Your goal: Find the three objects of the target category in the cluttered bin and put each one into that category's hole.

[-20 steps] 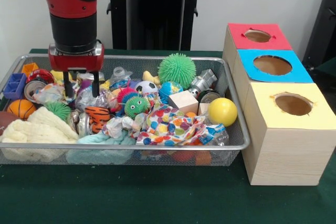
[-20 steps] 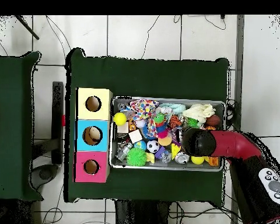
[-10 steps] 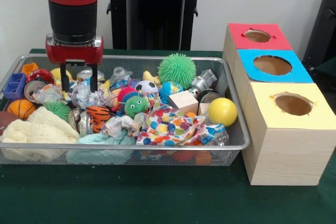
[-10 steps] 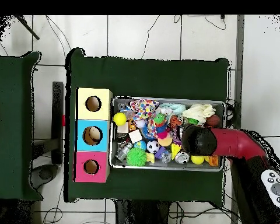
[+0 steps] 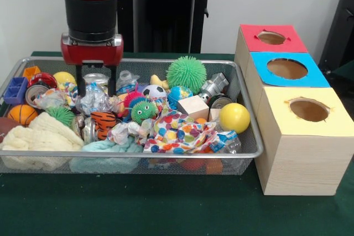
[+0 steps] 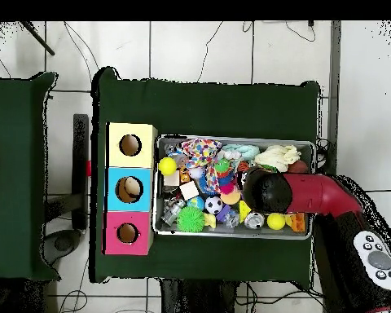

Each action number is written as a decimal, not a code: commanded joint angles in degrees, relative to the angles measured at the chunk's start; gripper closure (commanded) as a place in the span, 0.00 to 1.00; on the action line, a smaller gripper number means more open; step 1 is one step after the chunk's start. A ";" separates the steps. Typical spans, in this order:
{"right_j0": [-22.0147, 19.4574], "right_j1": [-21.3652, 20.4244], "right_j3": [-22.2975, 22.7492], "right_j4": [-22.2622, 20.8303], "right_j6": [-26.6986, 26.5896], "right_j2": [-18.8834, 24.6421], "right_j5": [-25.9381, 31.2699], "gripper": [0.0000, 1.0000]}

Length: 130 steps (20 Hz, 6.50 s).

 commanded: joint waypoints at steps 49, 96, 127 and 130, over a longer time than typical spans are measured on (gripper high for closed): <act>0.85 8.65 -7.98 -0.23 -1.93 2.56 -2.03 0.00; 1.89 11.09 -7.98 -3.18 -3.39 0.70 -5.02 1.00; -1.73 8.24 -4.54 -4.60 -7.44 -1.10 1.59 0.00; -1.84 8.64 -3.89 -5.02 -6.69 -1.15 0.57 0.00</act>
